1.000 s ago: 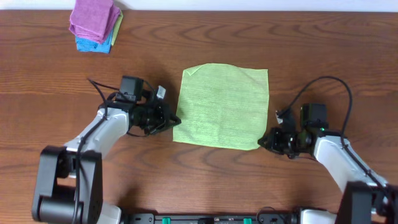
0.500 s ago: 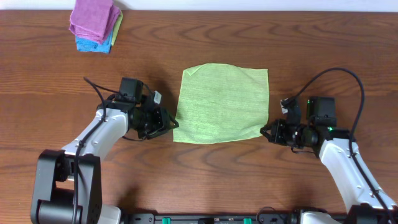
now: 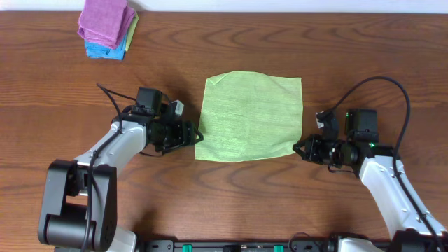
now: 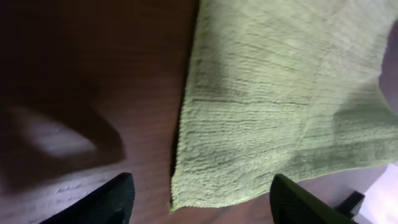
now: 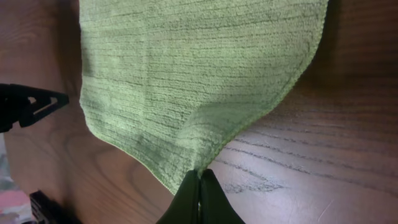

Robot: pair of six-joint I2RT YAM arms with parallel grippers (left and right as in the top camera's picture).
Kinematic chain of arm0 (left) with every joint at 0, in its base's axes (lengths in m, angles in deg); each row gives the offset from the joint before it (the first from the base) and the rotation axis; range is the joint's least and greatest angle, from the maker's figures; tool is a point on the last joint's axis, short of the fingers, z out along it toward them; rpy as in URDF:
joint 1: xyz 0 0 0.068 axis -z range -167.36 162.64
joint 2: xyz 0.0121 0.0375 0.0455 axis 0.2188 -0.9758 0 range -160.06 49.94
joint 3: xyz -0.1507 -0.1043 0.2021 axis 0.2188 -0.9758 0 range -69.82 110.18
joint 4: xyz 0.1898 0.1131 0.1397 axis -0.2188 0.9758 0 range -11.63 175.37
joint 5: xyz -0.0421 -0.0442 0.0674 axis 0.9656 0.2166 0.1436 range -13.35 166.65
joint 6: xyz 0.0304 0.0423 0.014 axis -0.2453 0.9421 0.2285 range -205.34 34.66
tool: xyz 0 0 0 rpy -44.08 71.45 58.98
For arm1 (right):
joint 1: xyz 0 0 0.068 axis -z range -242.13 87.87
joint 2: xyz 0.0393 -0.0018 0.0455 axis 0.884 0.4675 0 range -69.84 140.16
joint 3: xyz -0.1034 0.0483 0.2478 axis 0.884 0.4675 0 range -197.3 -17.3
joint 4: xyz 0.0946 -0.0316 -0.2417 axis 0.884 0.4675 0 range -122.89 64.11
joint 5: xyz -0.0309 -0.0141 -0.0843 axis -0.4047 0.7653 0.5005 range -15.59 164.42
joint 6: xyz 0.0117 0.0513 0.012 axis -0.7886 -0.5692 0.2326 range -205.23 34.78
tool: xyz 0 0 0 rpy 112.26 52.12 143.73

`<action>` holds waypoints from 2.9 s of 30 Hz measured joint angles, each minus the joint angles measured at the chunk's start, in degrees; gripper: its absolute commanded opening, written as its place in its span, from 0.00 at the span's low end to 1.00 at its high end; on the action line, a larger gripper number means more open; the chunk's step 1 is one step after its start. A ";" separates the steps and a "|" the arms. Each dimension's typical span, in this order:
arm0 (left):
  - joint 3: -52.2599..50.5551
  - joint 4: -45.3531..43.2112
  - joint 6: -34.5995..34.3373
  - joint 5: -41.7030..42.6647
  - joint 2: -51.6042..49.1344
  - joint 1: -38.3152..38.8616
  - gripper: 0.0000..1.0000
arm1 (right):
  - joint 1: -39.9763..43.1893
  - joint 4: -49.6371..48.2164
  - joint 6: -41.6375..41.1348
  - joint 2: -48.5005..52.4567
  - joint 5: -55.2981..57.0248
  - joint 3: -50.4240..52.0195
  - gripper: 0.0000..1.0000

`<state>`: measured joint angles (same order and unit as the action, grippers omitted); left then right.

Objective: Fold the cloth
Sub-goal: 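Grasp the near left and right corners with both grippers, then lift both near corners and fold them forward over the far edge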

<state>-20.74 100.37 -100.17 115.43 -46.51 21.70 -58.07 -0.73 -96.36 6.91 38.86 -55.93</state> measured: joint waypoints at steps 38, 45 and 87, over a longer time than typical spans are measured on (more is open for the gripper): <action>-11.32 -19.96 8.35 27.17 -7.87 -8.07 0.72 | 0.00 1.97 0.00 0.00 -0.02 0.00 0.01; -11.37 -20.68 5.95 27.67 -9.42 -5.29 0.48 | 0.00 2.10 0.02 0.00 0.00 0.00 0.01; 29.05 -13.16 -4.31 9.86 -24.37 0.15 0.05 | 0.00 -15.82 -3.52 17.57 7.82 -12.20 0.01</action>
<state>8.31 87.22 -104.48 125.29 -70.88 21.85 -58.07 -16.56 -99.88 24.48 46.69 -68.13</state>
